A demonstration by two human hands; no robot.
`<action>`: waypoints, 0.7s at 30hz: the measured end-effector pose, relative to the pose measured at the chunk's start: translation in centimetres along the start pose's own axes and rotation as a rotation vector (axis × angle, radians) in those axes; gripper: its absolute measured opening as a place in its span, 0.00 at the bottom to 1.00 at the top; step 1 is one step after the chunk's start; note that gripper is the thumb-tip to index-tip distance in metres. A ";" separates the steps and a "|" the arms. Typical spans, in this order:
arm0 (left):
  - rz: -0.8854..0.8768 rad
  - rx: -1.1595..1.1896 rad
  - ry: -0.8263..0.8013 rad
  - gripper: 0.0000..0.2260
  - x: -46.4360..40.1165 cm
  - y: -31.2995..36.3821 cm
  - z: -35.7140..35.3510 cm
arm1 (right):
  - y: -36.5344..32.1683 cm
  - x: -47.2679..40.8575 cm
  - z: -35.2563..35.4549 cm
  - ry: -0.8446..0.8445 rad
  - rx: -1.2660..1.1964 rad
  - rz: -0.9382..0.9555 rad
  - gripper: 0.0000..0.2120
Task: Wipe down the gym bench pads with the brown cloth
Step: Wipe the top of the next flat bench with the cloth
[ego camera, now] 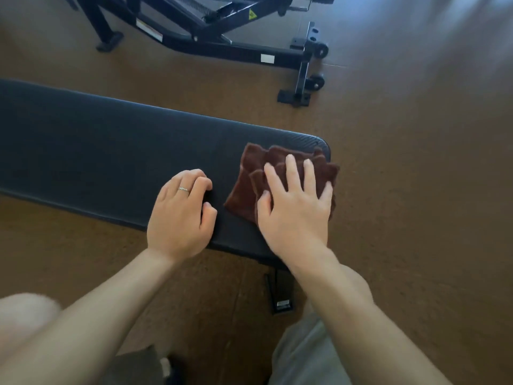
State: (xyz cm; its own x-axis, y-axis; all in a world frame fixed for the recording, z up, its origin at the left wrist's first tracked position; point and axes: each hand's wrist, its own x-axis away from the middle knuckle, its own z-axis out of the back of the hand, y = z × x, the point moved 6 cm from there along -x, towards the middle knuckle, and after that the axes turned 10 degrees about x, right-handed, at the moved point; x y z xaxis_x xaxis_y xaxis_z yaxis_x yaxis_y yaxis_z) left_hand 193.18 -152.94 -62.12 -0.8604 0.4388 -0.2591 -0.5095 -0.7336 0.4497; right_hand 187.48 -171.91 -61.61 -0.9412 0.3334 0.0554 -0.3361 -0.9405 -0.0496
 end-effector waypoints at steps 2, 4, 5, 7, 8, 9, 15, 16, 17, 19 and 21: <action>-0.001 0.010 -0.006 0.10 -0.1 0.0 0.0 | 0.1 3.6 -0.4 -0.025 -0.013 0.041 0.29; -0.019 0.025 -0.007 0.10 0.2 -0.1 0.1 | 0.6 3.8 -0.4 -0.032 -0.016 0.065 0.29; -0.026 0.033 -0.012 0.11 0.2 -0.1 0.1 | 0.9 2.8 -0.4 -0.030 -0.006 0.066 0.30; -0.030 0.044 -0.028 0.11 0.2 -0.4 0.1 | 1.2 -0.6 -0.5 -0.020 0.010 0.058 0.28; -0.034 0.044 -0.034 0.12 0.2 -0.4 0.1 | 1.6 -2.7 -0.3 -0.018 -0.005 0.032 0.27; -0.042 0.047 -0.040 0.12 0.3 -0.3 0.1 | 2.0 -4.6 -0.1 -0.017 -0.025 -0.008 0.27; -0.050 0.049 -0.027 0.12 0.2 -0.3 0.1 | 1.4 -2.6 -0.4 0.036 -0.003 -0.125 0.28; -0.049 0.041 -0.027 0.12 0.2 -0.3 0.0 | 1.0 -0.2 -0.5 0.047 0.009 -0.132 0.29; -0.053 0.035 -0.030 0.13 0.2 -0.2 0.0 | 0.7 2.2 -0.6 0.042 0.017 -0.134 0.29; -0.057 0.033 -0.038 0.14 0.1 -0.1 0.0 | 0.1 5.5 -0.9 0.000 0.012 -0.120 0.29; -0.047 0.028 -0.038 0.14 0.1 -0.2 -0.1 | 0.2 5.6 -1.0 -0.009 0.004 -0.096 0.29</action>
State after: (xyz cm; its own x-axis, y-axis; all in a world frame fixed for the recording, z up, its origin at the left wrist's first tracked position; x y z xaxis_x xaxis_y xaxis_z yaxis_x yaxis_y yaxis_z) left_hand 193.21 -152.76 -62.30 -0.8342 0.4924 -0.2482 -0.5487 -0.6968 0.4618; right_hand 182.09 -170.15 -62.30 -0.9042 0.4214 0.0692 -0.4245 -0.9045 -0.0396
